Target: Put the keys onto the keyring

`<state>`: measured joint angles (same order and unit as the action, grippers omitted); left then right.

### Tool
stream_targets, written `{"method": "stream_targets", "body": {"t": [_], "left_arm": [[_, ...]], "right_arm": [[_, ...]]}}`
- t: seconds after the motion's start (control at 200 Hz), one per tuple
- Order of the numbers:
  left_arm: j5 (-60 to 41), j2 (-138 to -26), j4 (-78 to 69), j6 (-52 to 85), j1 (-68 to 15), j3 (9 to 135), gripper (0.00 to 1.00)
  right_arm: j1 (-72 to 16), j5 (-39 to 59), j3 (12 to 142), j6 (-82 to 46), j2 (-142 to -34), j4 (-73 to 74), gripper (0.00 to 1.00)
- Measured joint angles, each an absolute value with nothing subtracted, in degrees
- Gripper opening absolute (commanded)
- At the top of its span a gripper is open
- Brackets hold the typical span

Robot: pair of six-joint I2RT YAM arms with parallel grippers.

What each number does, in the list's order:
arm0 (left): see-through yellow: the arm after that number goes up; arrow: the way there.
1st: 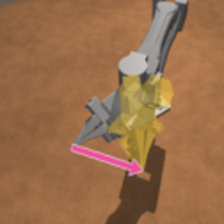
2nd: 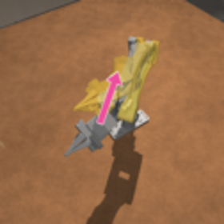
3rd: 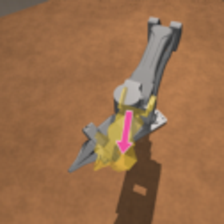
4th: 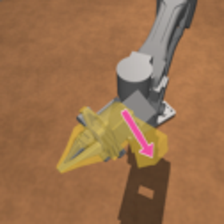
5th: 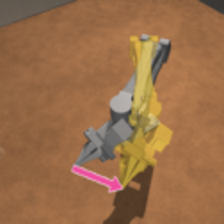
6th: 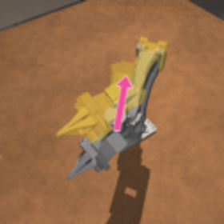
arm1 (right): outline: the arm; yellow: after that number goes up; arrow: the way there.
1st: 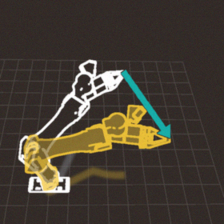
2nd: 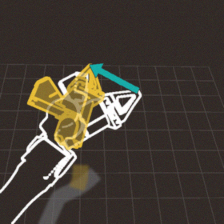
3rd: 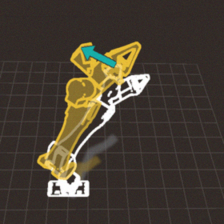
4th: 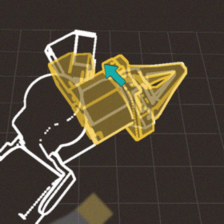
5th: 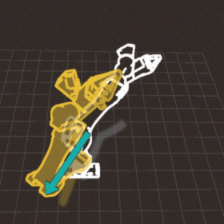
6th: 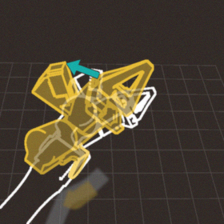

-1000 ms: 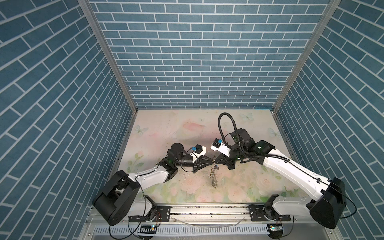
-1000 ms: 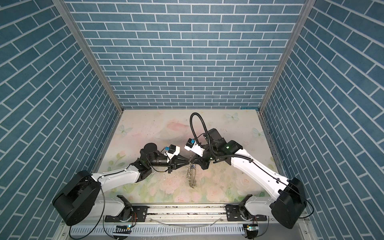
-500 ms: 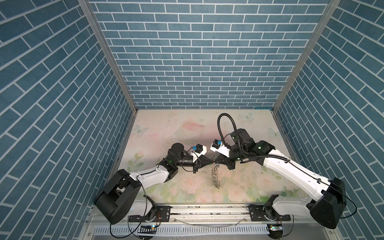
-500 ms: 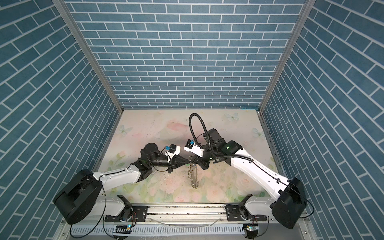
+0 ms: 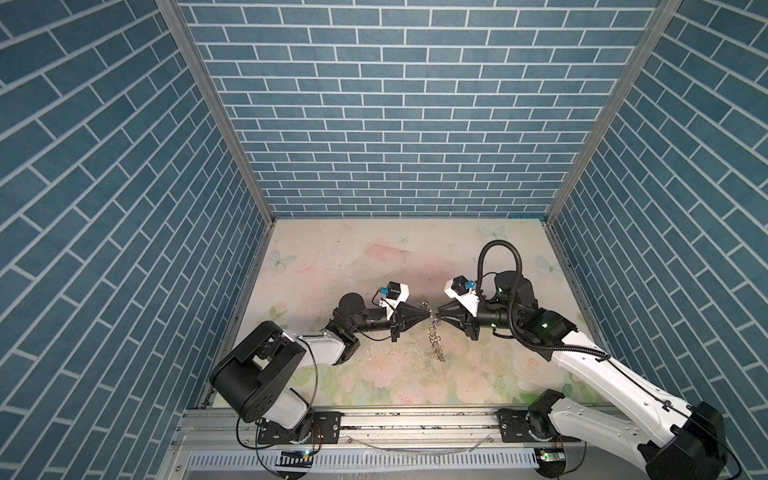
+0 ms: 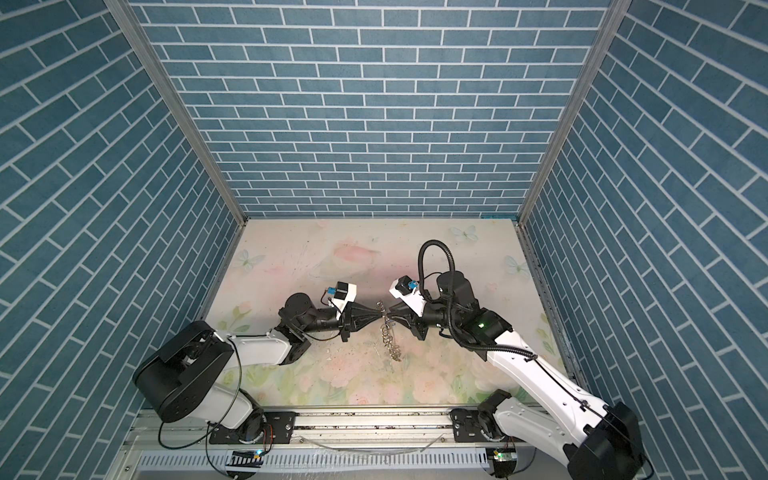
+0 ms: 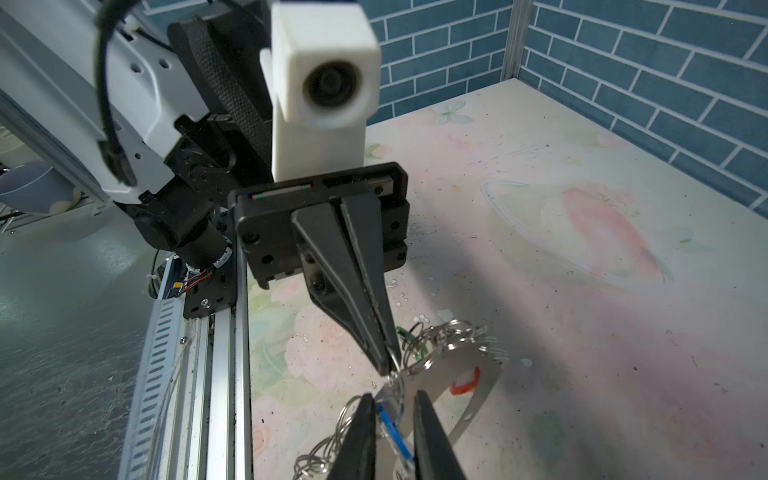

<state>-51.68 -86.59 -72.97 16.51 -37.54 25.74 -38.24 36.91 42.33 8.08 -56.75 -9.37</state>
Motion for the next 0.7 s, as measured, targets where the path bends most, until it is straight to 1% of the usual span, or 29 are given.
{"method": "stream_targets", "body": {"t": [0.045,0.23,0.49,0.575,0.615,0.7], "left_arm": [[-51.68,-86.59,-74.17,17.21,-37.54,25.74,0.0],[-52.42,-86.59,-76.27,18.74,-37.82,25.8,0.0],[-53.93,-86.59,-77.1,19.4,-37.91,25.91,0.0],[-54.13,-86.65,-77.1,19.64,-38.06,26.09,0.0],[-54.17,-86.72,-77.12,19.73,-38.2,26.22,0.0],[-54.13,-86.76,-77.08,19.73,-38.28,26.35,0.0]], "right_arm": [[-38.0,37.67,41.5,7.53,-56.51,-8.54,0.13],[-36.45,40.62,40.75,5.74,-54.98,-5.21,0.12],[-35.86,41.1,39.0,4.84,-52.49,-2.85,0.13],[-35.83,41.93,39.0,4.82,-52.9,-2.35,0.07],[-35.86,42.57,39.0,4.64,-53.36,-2.0,0.06],[-36.32,43.57,39.0,4.29,-54.63,-1.72,0.08]]}}
